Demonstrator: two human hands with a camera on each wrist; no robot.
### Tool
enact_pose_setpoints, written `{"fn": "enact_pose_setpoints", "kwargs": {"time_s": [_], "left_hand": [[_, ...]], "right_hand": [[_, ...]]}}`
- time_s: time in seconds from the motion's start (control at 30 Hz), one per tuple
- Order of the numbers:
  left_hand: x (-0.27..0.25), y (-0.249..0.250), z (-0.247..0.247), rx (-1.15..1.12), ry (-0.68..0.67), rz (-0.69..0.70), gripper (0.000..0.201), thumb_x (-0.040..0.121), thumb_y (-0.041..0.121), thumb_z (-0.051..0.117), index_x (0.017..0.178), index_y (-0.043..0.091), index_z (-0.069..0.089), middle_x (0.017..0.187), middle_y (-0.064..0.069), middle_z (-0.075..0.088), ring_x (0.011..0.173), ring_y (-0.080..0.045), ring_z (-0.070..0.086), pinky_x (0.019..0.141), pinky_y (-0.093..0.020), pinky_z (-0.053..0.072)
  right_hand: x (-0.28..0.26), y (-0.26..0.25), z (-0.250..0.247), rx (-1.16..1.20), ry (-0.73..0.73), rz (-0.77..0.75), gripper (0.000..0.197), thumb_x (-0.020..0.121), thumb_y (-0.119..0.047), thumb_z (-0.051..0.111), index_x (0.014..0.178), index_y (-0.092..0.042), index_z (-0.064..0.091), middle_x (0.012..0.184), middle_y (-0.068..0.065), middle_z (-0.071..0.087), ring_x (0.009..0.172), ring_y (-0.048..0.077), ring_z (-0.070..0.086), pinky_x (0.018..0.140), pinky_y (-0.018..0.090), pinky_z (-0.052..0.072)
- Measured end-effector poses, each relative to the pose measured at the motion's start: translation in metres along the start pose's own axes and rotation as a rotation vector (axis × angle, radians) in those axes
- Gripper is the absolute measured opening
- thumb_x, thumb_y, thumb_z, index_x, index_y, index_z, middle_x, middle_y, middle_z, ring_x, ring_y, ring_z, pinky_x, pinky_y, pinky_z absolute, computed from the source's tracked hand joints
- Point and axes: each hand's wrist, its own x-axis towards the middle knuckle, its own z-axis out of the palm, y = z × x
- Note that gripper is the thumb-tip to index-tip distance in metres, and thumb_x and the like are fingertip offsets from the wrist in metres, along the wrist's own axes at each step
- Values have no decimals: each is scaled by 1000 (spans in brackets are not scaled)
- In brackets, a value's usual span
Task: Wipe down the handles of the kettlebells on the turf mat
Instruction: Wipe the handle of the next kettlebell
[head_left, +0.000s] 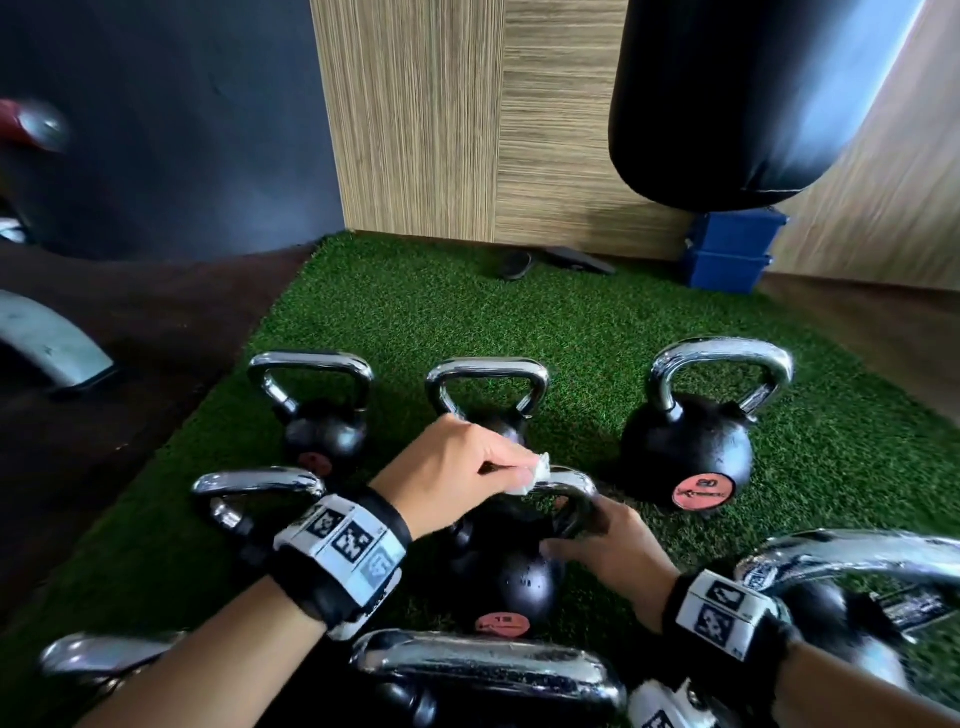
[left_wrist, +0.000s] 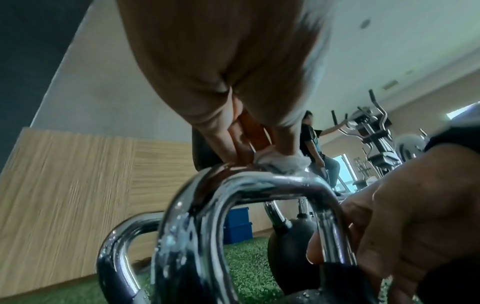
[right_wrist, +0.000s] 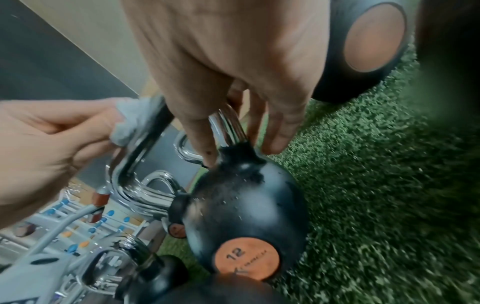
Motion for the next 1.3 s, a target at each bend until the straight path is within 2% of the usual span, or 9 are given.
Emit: {"fn": "enact_pose_setpoints", "kwargs": {"time_s": [0.1,0.2,0.37,0.5,0.6,0.73,0.87,1.07,1.3], "left_hand": [[-6,-3,0,52,10,14,23,91,31,74,114,27,77,117,21,71,109,21,58,97,-2,42],[-17,-9,-9,58,74,-31,22,92,33,72,113,31,76,116,23,71,105,21,60,94,-7,49],[-24,-5,-13,163,-27,5,29,98,28,66,126,31,70,128,25,62,116,22,53,101,0,38],[-39,-21,-22,46,80,-135,27,97,25,68,123,28,72,123,28,63,111,25,54,98,-1,41],[-56,-29,-21,-47,199,-253,25,97,22,68,121,25,73,117,29,66,110,17,61,92,-3,47],[-65,-31,-12,-24,208,-196,31,99,15,65,129,22,68,125,25,63,118,16,57,98,-4,44],[-77,-50,-10,-160,262,-326,29,99,8,63,126,17,71,115,24,70,101,17,64,87,-2,45],[-92,-67,11,-354,329,-396,29,100,8,61,125,16,72,117,13,75,113,-2,69,97,-19,53],[-95,-77,42,-734,384,-631,30,97,0,62,105,23,78,104,3,80,105,-14,73,82,-22,60]], "right_hand": [[4,11,10,15,60,-35,41,60,-31,93,96,-25,75,91,-7,77,90,13,71,88,35,56],[5,17,11,28,84,-71,34,59,-36,93,87,-28,75,86,-13,77,86,8,72,82,31,57],[10,25,10,34,61,-99,33,58,-41,91,84,-29,75,90,-14,77,86,7,72,86,37,57],[11,30,11,36,51,-105,36,57,-48,90,87,-37,74,95,-18,76,89,6,71,88,35,57],[12,31,12,19,73,-105,34,59,-47,91,87,-40,74,90,-18,76,86,2,71,80,26,56],[10,29,11,-32,97,-117,33,61,-46,90,89,-38,75,80,-22,74,75,-5,68,65,15,47],[9,27,10,-46,99,-125,28,63,-45,90,85,-36,75,78,-20,74,74,-4,68,66,17,48],[9,29,11,-41,113,-126,27,63,-44,90,83,-33,75,77,-17,75,77,1,68,70,22,51],[13,31,10,-23,94,-140,31,62,-47,90,85,-35,75,79,-15,75,79,5,70,76,29,55]]}}
